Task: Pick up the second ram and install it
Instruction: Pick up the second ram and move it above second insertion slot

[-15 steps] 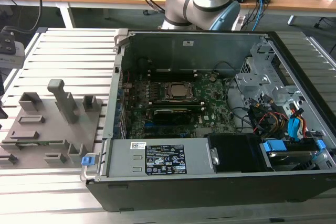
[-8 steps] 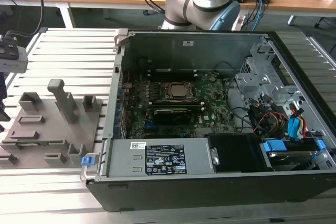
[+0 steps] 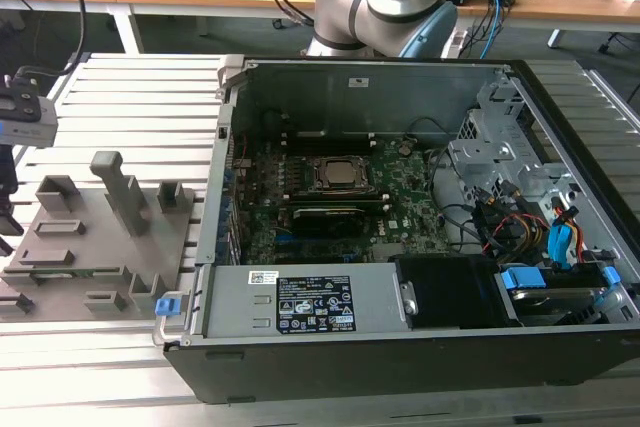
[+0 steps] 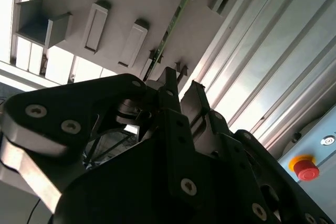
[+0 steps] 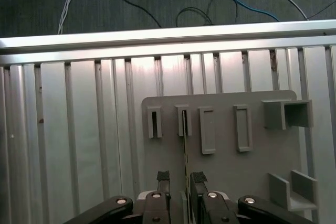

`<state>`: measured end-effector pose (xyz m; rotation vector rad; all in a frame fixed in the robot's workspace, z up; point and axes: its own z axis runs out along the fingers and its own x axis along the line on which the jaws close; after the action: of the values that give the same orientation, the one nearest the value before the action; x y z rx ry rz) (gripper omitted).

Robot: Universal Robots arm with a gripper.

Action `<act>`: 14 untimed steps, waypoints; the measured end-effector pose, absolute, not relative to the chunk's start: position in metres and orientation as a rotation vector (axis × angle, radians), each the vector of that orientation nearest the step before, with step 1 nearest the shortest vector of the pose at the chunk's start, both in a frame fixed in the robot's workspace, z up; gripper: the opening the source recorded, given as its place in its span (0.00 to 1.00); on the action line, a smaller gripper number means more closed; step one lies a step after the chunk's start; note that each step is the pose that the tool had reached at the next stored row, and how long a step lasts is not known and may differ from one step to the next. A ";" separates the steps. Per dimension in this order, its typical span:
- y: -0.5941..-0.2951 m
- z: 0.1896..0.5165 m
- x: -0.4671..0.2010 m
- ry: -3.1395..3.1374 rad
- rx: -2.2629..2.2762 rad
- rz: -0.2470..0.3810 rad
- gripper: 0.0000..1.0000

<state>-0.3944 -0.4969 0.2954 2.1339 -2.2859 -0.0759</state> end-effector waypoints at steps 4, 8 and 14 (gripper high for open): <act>-0.497 0.291 -0.394 -2.286 2.134 -0.076 0.30; -0.497 0.286 -0.394 -2.286 2.134 -0.076 0.30; -0.497 0.280 -0.394 -2.286 2.134 -0.076 0.30</act>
<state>-0.3944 -0.4969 0.2803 2.1339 -2.2859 -0.0759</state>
